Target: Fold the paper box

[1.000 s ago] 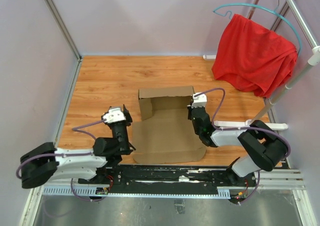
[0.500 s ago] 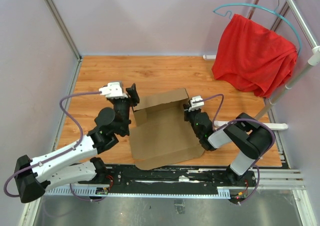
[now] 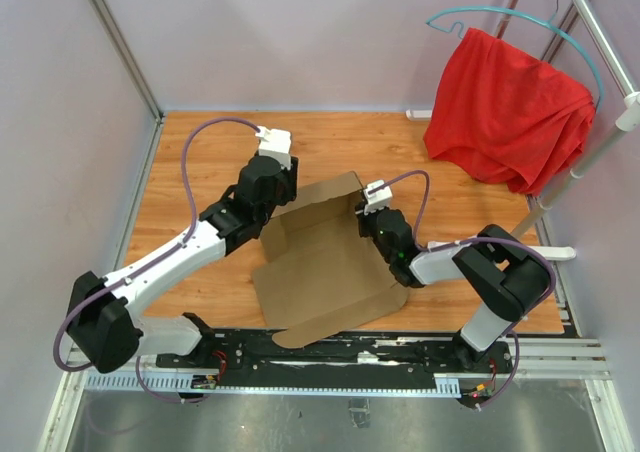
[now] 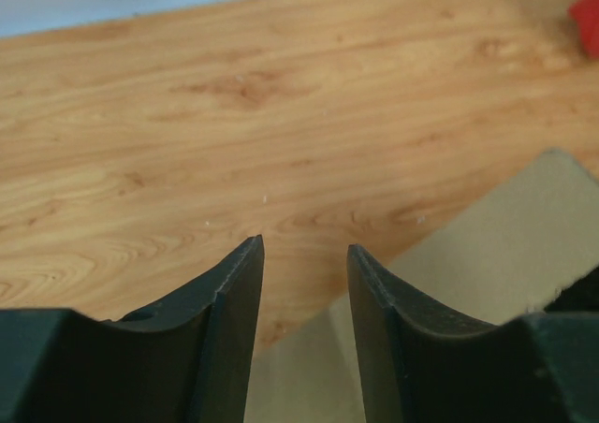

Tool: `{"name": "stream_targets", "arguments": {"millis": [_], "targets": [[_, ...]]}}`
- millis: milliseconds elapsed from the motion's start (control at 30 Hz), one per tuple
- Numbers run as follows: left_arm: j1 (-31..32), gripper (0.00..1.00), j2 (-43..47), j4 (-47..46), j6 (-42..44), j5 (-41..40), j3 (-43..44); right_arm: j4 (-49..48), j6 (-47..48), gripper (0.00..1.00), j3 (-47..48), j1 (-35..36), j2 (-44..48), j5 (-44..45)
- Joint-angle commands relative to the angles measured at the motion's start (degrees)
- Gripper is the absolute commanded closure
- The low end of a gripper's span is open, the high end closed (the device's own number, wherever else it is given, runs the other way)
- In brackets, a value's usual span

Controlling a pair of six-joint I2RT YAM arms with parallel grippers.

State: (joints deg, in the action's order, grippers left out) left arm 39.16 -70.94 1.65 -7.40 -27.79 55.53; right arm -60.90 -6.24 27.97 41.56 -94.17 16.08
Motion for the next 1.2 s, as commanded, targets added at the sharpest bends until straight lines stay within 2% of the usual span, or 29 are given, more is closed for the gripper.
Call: {"name": "stream_targets", "arguments": {"millis": [0,167,400,467,567,633,733,900,1033,1167], "targets": [[-0.48,0.54,0.63,4.70,1.14,7.50,0.92,6.44,-0.69,0.99,3.84,-0.52,0.11,-0.25],[-0.78,0.54,3.21,3.68,1.30,7.15,-3.60,7.59,-1.20,0.99,4.51,-0.56,-0.88,-0.58],[-0.92,0.55,0.76,6.09,0.73,4.04,-4.36,7.82,-1.58,0.96,4.06,-0.52,-1.62,-0.84],[-0.92,0.55,0.55,6.17,0.69,3.12,-4.77,7.48,-1.56,0.92,3.43,-0.52,-1.52,-0.64],[-0.92,0.55,0.33,6.02,0.50,3.38,-5.28,6.21,-1.66,0.70,2.01,-0.52,-0.95,-0.36],[-0.92,0.56,-0.38,6.17,0.34,3.53,-5.22,5.17,-1.90,0.49,0.95,-0.52,-0.10,-0.28],[-0.92,0.56,-0.89,6.76,0.07,3.45,-4.73,3.98,-2.28,0.31,-1.36,-0.45,3.35,-0.33],[-0.92,0.56,-0.03,6.78,-0.24,3.67,-4.81,-0.47,-1.60,0.31,-6.88,1.43,11.10,-3.55],[-0.92,0.57,0.34,6.95,-0.50,4.36,-4.56,-0.34,2.05,0.31,-7.88,7.58,15.66,-2.18],[-0.92,0.57,0.43,7.39,-0.82,4.91,-4.31,0.00,2.49,0.32,-6.60,14.95,16.27,-0.22]]}}
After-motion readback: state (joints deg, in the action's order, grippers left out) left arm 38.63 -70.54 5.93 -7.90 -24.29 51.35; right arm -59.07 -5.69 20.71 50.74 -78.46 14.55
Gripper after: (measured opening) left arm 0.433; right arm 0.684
